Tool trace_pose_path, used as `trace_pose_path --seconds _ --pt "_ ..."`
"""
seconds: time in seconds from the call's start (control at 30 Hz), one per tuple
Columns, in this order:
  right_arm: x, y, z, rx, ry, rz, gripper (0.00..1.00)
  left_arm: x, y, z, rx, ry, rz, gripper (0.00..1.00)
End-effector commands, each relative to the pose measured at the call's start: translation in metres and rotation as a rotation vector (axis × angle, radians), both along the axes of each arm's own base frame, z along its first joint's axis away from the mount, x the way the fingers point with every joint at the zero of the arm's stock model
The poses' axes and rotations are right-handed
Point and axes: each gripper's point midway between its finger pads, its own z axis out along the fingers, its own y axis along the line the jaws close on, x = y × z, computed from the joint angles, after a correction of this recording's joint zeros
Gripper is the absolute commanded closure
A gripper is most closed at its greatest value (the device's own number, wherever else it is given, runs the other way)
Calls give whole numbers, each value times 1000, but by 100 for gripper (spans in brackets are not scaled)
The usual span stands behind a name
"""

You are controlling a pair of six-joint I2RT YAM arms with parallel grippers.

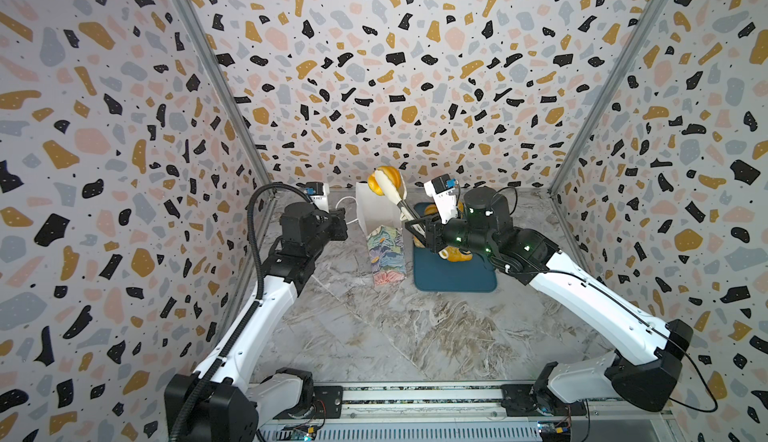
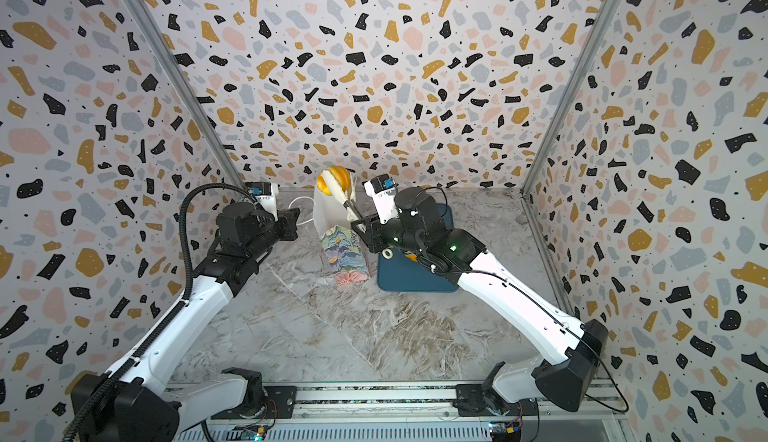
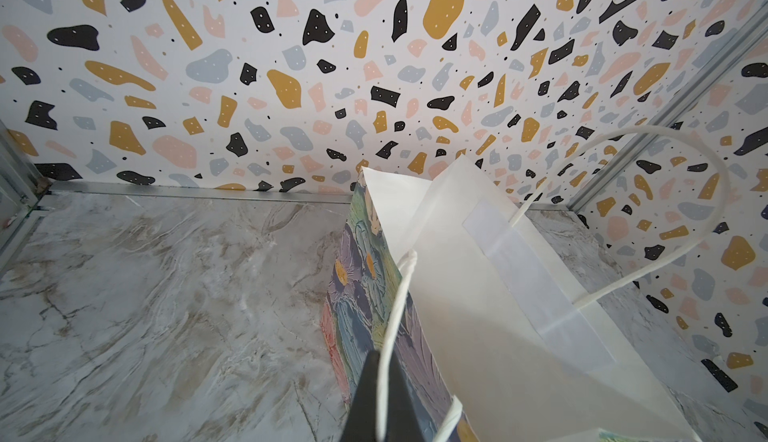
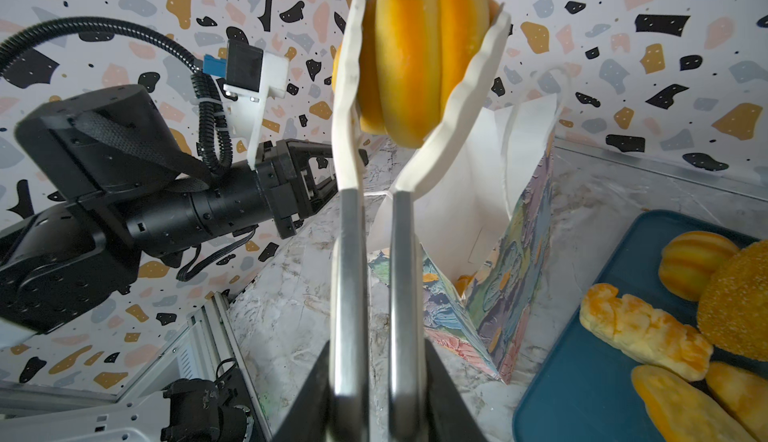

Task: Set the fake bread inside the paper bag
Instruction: 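Carry the striped roll in the tongs over the bag opening with the right gripper, then open the tongs over the bag to drop the striped roll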

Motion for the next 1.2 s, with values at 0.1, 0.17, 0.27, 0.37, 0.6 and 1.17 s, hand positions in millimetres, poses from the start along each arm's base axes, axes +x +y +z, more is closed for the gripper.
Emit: trace_pose_path --seconds 0.1,0.17,0.27,0.37,0.6,1.17 --pt "0 7 20 20 -52 2 69 -2 -3 13 -13 -47 -11 100" --pt "3 8 14 5 -40 -2 69 -2 -3 13 -12 -47 -11 100" --pt "4 10 4 -14 -11 -6 69 -2 -3 13 -12 -48 -12 100" --pt "6 12 -10 -41 23 -10 69 -3 -3 14 -10 -49 -10 100" --pt "11 7 -25 -88 53 -49 65 -2 -3 10 -5 -41 -8 100" --pt "17 -1 -38 -138 71 -103 49 -3 -5 11 -5 -44 -14 100"
